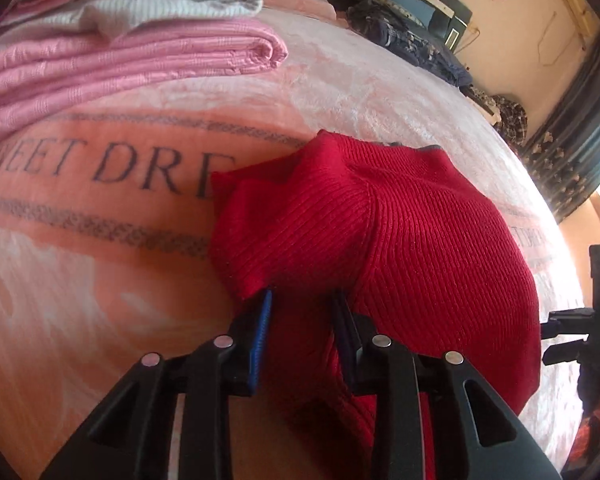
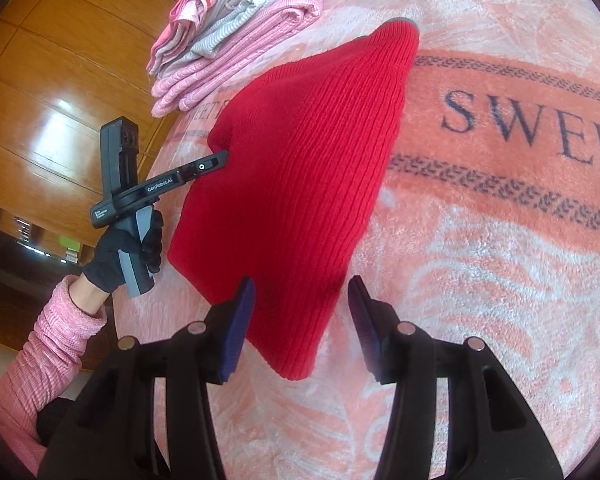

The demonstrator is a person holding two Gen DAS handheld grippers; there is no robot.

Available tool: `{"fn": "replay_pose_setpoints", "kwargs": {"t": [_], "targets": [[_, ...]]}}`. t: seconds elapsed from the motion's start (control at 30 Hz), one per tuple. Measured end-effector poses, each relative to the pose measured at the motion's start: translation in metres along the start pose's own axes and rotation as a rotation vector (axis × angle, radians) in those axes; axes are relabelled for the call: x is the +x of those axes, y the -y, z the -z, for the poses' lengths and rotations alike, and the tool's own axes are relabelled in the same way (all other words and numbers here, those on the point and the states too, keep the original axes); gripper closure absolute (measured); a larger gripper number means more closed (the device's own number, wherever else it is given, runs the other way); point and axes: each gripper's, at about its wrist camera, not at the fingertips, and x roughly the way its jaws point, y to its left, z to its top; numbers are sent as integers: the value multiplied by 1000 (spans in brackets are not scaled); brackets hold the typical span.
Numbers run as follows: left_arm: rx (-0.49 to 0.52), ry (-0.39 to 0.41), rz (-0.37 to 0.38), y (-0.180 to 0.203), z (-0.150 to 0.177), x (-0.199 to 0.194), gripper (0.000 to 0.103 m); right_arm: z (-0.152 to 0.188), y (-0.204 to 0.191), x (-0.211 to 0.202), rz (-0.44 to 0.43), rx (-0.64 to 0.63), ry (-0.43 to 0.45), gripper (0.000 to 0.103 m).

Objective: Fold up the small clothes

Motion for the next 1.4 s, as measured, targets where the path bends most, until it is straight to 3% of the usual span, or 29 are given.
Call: {"fn": "replay_pose_setpoints", "kwargs": {"t": [0.13, 0.23, 0.37, 0.57, 0.73, 0.83, 0.93, 1.03, 1.13, 1.27, 1.33, 1.4], "targets": [[-58, 7, 68, -8, -1, -12, 74, 1, 10, 4, -17, 33, -11, 54], [-116, 13, 101, -15, 4, -29, 53, 1, 16, -4, -20, 36, 4, 52], [-186, -16, 109, -28, 13, -41, 41, -6, 22, -15, -19, 58, 38, 47], [-313, -27, 223, -51, 11, -25, 41, -13, 28, -16, -46, 90, 58, 43], [-332, -66, 257, -51, 0, -2, 41, -25, 33, -9, -77, 126, 65, 40], [-360, -113, 318, -53, -1, 19, 41, -31, 39, -6, -85, 147, 66, 35], [-352, -96, 371, -50, -4, 25, 34, -39, 47, 0, -120, 170, 75, 35], [-341, -133, 468, -42, -8, 34, 34, -46, 52, 7, -152, 194, 77, 32], [-297, -161, 492, -33, -10, 43, 33, -53, 56, 14, -176, 210, 94, 31], [-361, -167, 628, -29, -10, 51, 33, -66, 56, 29, -241, 235, 106, 33], [-303, -199, 620, -14, -7, 57, 37, -69, 48, 38, -225, 205, 106, 36], [-253, -196, 571, -7, -5, 59, 51, -69, 42, 42, -193, 175, 119, 45]]}}
